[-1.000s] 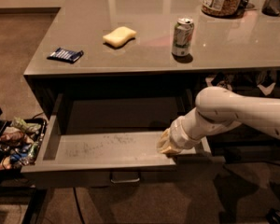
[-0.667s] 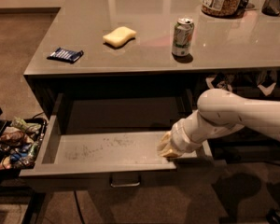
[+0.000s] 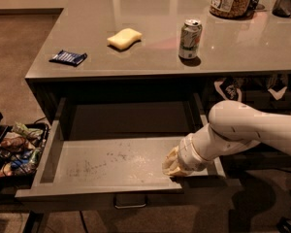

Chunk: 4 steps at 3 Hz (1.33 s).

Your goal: Open top drawer

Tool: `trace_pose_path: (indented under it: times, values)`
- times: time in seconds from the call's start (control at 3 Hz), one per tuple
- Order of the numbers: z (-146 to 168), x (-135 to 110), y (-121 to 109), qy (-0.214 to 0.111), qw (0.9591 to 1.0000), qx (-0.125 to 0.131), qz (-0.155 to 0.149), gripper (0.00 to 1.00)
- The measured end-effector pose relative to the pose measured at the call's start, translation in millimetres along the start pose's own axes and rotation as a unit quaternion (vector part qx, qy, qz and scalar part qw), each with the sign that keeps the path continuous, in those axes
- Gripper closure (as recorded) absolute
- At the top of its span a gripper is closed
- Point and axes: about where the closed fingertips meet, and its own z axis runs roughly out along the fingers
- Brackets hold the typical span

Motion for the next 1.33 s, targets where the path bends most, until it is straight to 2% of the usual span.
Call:
trace_pose_path:
  times: [0.67,1.0,1.33]
  values:
    - [3.9,-4.8,-7.2,-0.007,0.9998,0.013,-0.01,1.0]
    - [3.9,-6.2,-7.3,-0.004,0.9999,0.004,-0.011,1.0]
    - [2.0,-6.6,6.7,-0.001,0.9999,-0.013,0.0,1.0]
